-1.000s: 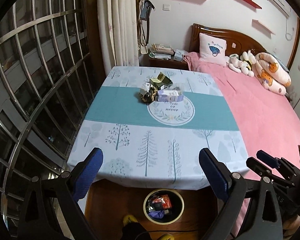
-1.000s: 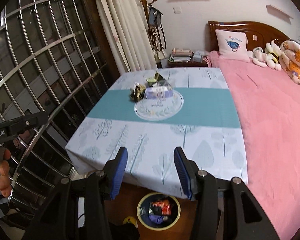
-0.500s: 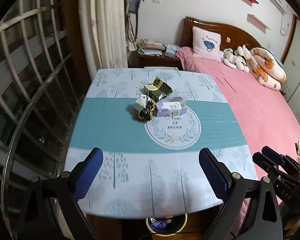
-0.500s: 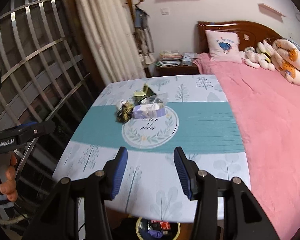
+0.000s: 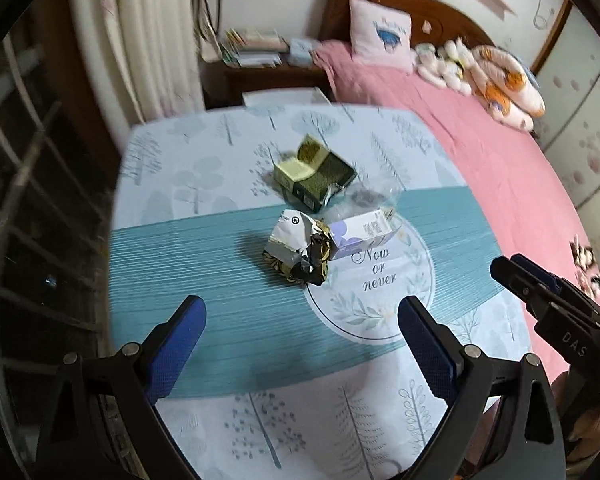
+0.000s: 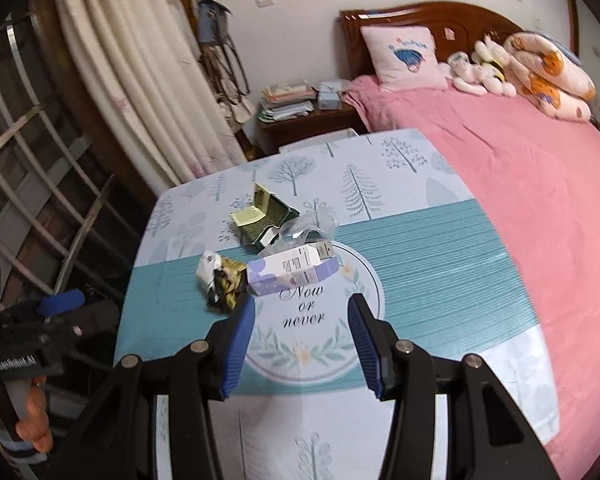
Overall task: Collect trash
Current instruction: 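Grasp the crumpled white snack wrapper with the left tool while the right tool grasps the white milk carton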
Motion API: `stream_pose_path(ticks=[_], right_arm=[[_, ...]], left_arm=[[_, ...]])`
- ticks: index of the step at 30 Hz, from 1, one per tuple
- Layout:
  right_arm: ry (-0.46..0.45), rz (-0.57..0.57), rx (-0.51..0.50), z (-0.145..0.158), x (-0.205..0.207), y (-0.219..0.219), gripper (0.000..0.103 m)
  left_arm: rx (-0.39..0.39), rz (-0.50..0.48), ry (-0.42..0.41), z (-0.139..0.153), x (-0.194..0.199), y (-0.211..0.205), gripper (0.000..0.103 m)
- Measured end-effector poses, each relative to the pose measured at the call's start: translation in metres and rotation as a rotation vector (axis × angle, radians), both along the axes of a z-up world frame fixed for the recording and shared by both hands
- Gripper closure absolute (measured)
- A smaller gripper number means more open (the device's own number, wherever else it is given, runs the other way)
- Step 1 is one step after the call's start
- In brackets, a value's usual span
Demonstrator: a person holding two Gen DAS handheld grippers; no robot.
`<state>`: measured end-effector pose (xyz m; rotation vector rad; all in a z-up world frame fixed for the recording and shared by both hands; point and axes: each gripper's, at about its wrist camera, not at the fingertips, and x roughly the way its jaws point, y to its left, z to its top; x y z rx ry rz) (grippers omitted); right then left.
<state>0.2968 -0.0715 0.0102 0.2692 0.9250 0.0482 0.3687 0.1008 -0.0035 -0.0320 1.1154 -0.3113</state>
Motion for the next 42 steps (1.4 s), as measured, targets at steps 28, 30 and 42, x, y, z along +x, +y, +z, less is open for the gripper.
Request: stream_pose_path(ticks=[28,30,42], right_arm=[[0.264,-0.230,0.179,-0.112,0.110,0.019,0.031],[0.273,-0.268,0.196,-0.116,0.117,0.020,0.030],[0.357,-0.326,0.150,-0.137,0.145,0.036,0.029]], left_arm=[[0.056,-0.060,0.128,-0.122,0.101,-0.031,0.037],[0.055,-0.053,0.117,-0.119,0.100,-0.024,0.037],[0.029,0.000,0.096,-0.102,0.103,0.012,0.037]])
